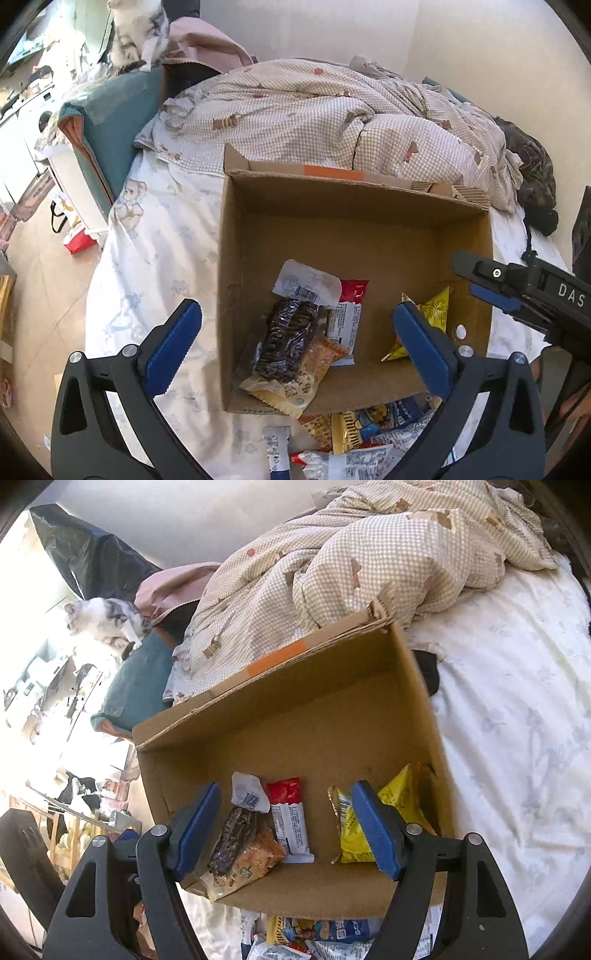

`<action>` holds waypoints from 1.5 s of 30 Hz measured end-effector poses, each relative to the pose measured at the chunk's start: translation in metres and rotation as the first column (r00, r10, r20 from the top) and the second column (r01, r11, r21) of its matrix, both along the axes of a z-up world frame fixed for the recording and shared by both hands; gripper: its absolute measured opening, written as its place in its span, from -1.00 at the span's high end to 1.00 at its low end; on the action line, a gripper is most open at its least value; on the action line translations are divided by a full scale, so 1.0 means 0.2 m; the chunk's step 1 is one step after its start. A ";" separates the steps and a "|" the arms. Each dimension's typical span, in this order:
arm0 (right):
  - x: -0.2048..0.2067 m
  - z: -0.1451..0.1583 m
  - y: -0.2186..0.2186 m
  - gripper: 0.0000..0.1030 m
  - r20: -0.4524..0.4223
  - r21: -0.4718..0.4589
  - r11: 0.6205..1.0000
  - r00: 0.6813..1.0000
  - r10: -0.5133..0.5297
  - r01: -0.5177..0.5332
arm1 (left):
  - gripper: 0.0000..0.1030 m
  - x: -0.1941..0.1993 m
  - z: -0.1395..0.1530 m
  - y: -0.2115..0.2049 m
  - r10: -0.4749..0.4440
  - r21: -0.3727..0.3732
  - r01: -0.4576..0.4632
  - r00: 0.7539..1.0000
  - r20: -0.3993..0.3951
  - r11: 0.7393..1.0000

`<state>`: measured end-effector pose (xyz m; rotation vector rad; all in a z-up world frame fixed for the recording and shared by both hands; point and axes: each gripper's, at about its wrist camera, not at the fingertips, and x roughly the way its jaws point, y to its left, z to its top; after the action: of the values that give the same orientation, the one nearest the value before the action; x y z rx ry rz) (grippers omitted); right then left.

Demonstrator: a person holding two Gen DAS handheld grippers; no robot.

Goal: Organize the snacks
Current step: 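Open both grippers to release the jerky pouch and rice cake packet, then withdraw both tools back toward the remaining snack pile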

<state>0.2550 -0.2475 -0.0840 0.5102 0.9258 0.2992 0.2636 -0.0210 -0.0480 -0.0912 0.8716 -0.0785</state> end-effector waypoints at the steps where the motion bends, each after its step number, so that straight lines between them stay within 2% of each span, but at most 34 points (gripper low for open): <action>1: -0.02 0.01 -0.01 -0.48 0.005 -0.005 1.000 1.000 -0.005 0.005 | -1.00 -0.01 0.01 0.00 0.000 0.005 0.000 1.000 0.008 1.000; 11: -0.19 0.10 0.01 -0.48 0.037 -0.075 0.997 0.999 0.017 -0.014 | -1.00 -0.18 0.13 0.08 0.004 -0.017 -0.003 0.998 0.063 1.000; 20: -0.41 0.17 0.00 -0.48 0.070 -0.151 0.987 0.997 -0.036 0.046 | -1.00 -0.32 0.17 0.15 0.053 -0.020 -0.052 0.996 0.069 0.998; 23: -0.51 0.20 -0.01 -0.48 0.084 -0.149 0.987 0.995 -0.051 0.063 | -1.00 -0.38 0.16 0.19 0.086 -0.080 -0.082 0.995 0.047 0.993; 25: -0.58 0.21 -0.02 -0.48 0.088 -0.153 0.985 0.994 -0.068 0.081 | -1.00 -0.41 0.15 0.20 0.095 -0.089 -0.092 0.995 0.031 0.992; 29: -0.69 0.19 -0.06 -0.59 0.064 -0.129 0.989 0.996 -0.067 0.075 | -1.00 -0.47 0.14 0.19 0.081 -0.062 -0.082 0.997 -0.012 0.995; 36: -0.79 0.14 -0.08 -0.60 0.033 -0.151 0.985 0.997 -0.076 0.080 | -1.00 -0.57 0.12 0.24 0.077 -0.067 -0.079 0.996 -0.034 0.995; 45: -0.86 0.12 -0.06 -0.60 0.027 -0.198 0.979 0.999 -0.047 0.051 | -1.00 -0.69 0.08 0.24 0.049 -0.017 -0.050 0.997 -0.056 0.999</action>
<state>0.0823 -0.2591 -0.0602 0.3445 0.9090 0.1651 0.1252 0.0276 -0.0314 -0.1327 0.9242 -0.0375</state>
